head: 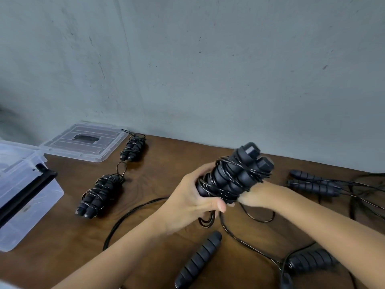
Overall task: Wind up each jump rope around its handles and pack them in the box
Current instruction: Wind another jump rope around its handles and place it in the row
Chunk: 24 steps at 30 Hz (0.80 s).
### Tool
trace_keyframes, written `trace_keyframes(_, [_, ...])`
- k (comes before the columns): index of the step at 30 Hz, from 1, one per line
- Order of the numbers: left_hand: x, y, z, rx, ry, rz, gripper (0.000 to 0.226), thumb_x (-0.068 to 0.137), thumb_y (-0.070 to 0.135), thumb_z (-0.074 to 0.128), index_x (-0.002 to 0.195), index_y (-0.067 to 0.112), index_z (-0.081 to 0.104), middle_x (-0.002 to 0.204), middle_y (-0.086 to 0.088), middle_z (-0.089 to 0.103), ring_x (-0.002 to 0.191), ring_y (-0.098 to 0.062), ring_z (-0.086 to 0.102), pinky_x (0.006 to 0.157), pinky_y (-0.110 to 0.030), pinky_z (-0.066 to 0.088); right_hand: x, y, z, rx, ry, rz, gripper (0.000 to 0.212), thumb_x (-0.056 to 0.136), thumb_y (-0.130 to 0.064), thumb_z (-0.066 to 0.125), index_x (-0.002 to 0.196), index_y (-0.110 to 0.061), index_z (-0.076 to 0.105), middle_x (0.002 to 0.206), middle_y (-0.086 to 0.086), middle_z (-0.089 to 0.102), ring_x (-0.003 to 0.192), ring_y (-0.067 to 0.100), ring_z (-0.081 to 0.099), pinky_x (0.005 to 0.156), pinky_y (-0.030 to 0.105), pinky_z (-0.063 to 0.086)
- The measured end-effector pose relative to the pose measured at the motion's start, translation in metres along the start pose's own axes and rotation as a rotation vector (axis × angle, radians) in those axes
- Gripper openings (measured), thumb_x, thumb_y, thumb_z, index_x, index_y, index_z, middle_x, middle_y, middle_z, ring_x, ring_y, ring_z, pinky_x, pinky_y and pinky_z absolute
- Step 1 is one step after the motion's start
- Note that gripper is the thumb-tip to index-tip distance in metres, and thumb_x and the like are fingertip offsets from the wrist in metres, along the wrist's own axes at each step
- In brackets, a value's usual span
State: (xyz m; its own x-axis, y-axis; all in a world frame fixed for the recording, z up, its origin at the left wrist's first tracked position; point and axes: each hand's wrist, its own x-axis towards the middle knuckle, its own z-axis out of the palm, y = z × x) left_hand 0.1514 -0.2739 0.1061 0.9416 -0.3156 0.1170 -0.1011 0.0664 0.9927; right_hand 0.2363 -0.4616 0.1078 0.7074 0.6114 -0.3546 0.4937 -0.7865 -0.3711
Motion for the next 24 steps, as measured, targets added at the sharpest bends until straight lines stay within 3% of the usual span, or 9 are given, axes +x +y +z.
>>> trace_keyframes(1, [-0.002,-0.003,0.0,-0.003,0.002,0.009,0.077,0.073,0.026,0.083,0.139,0.004,0.051,0.096,-0.007,0.076,0.068,-0.013,0.069,0.055,-0.015,0.048,-0.004,-0.011,0.001,0.02,0.003,-0.043,0.033,0.107,-0.006,0.04,0.075,-0.011,0.05,0.066,-0.008,0.034,0.063,0.007,0.037,0.059,0.015,0.033])
trace_keyframes(4, [-0.006,-0.011,-0.004,-0.001,0.005,0.004,0.079,0.078,0.065,0.077,0.124,0.003,0.058,0.097,-0.022,0.073,0.065,-0.027,0.059,0.046,-0.022,0.04,-0.004,-0.024,0.006,0.253,0.061,-0.132,0.033,0.096,-0.009,0.039,0.066,-0.023,0.045,0.065,-0.001,0.047,0.063,0.006,0.043,0.064,0.013,0.038])
trace_keyframes(6, [-0.009,-0.016,-0.006,-0.001,0.015,0.015,0.075,0.085,0.065,0.071,0.122,0.002,0.058,0.098,-0.019,0.075,0.067,-0.027,0.062,0.045,-0.022,0.042,-0.006,-0.02,0.015,0.428,0.099,-0.123,0.034,0.089,-0.007,0.037,0.061,-0.026,0.044,0.061,0.004,0.051,0.059,0.008,0.046,0.065,0.022,0.044])
trace_keyframes(11, [-0.012,-0.028,-0.006,-0.066,0.114,-0.067,0.075,0.085,0.072,0.067,0.118,0.005,0.06,0.094,-0.016,0.073,0.066,-0.028,0.067,0.046,-0.025,0.046,-0.022,-0.025,0.025,0.59,0.068,-0.113,0.032,0.104,-0.007,0.034,0.077,-0.021,0.045,0.062,-0.012,0.043,0.052,0.007,0.04,0.069,0.035,0.05])
trace_keyframes(15, [-0.012,-0.033,-0.003,-0.07,0.16,-0.11,0.056,0.092,0.062,0.062,0.116,0.011,0.063,0.092,-0.017,0.073,0.068,-0.029,0.067,0.048,-0.026,0.047,-0.037,-0.034,0.028,0.7,0.046,-0.081,0.034,0.103,-0.009,0.039,0.079,-0.028,0.056,0.063,-0.019,0.048,0.057,0.006,0.038,0.067,0.034,0.041])
trace_keyframes(18, [-0.013,-0.032,0.002,-0.067,0.205,-0.134,0.061,0.094,0.064,0.059,0.116,0.008,0.062,0.087,-0.017,0.071,0.069,-0.028,0.065,0.051,-0.027,0.048,-0.048,-0.042,0.03,0.773,0.044,-0.149,0.018,0.107,-0.029,0.047,0.098,-0.025,0.062,0.08,-0.014,0.06,0.059,-0.001,0.044,0.069,0.024,0.038])
trace_keyframes(20, [-0.013,-0.033,0.006,-0.071,0.244,-0.138,0.061,0.092,0.063,0.061,0.116,0.007,0.063,0.083,-0.016,0.069,0.066,-0.026,0.062,0.051,-0.027,0.048,-0.049,-0.047,0.034,0.734,0.13,-0.173,0.015,0.103,-0.047,0.053,0.102,-0.037,0.063,0.09,-0.016,0.068,0.073,-0.005,0.058,0.077,0.02,0.043])
trace_keyframes(22, [-0.012,-0.033,0.011,-0.097,0.268,-0.137,0.062,0.093,0.062,0.062,0.12,0.007,0.065,0.085,-0.015,0.067,0.066,-0.026,0.056,0.052,-0.028,0.048,-0.045,-0.047,0.041,0.676,0.236,-0.133,0.022,0.095,-0.055,0.061,0.103,-0.035,0.066,0.096,-0.015,0.073,0.093,0.0,0.065,0.091,0.033,0.05])
trace_keyframes(24, [-0.012,-0.031,0.015,-0.128,0.26,-0.165,0.065,0.095,0.065,0.06,0.124,0.007,0.064,0.089,-0.013,0.067,0.071,-0.024,0.053,0.055,-0.029,0.047,-0.043,-0.046,0.044,0.649,0.29,-0.102,0.026,0.093,-0.055,0.064,0.101,-0.031,0.067,0.097,-0.014,0.074,0.099,0.005,0.066,0.098,0.043,0.05])
